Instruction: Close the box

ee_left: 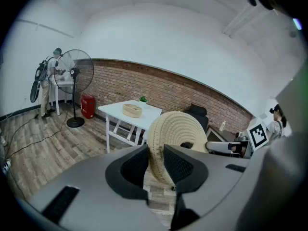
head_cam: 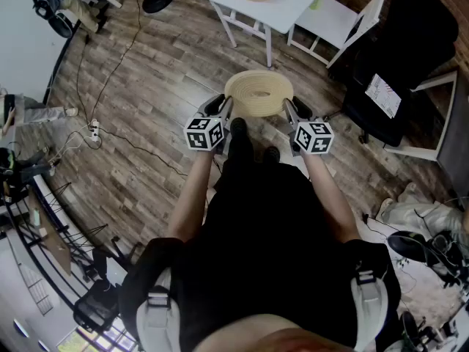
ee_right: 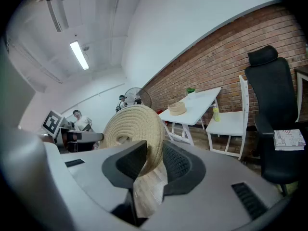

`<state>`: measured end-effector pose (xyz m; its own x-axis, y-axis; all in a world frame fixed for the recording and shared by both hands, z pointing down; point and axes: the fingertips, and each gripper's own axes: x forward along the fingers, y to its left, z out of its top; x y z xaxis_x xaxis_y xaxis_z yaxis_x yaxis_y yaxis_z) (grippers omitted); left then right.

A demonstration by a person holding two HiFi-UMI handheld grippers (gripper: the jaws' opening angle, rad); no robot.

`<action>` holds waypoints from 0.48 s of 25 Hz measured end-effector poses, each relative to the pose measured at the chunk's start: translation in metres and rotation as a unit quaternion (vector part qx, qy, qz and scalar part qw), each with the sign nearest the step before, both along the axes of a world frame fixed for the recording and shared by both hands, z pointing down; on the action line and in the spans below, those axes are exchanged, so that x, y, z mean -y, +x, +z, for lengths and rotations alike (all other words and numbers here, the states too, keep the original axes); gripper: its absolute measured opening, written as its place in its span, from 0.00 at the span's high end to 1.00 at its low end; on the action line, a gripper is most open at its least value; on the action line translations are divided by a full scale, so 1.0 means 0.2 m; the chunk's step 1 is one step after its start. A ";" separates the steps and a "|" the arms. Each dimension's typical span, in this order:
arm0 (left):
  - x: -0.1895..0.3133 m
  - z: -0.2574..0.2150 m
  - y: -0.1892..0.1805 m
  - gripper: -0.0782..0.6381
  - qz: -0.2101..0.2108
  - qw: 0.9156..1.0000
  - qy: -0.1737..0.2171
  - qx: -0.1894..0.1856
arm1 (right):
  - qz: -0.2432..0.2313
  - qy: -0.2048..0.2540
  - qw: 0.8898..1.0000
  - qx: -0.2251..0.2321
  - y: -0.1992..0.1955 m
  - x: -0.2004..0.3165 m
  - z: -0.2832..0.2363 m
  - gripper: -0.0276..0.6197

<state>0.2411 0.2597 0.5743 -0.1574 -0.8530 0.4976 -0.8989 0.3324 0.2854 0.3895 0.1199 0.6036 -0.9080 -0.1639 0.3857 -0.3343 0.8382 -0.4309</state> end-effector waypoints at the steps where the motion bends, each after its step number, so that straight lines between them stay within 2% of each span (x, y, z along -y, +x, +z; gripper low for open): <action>1: -0.01 0.00 0.01 0.74 0.000 1.000 0.000 0.000 | -0.001 0.000 1.000 0.001 0.01 -0.01 0.00 0.80; 12: 0.05 -0.02 0.04 0.74 0.005 1.000 0.005 0.002 | 0.004 0.008 1.000 -0.002 0.05 0.03 -0.03 0.80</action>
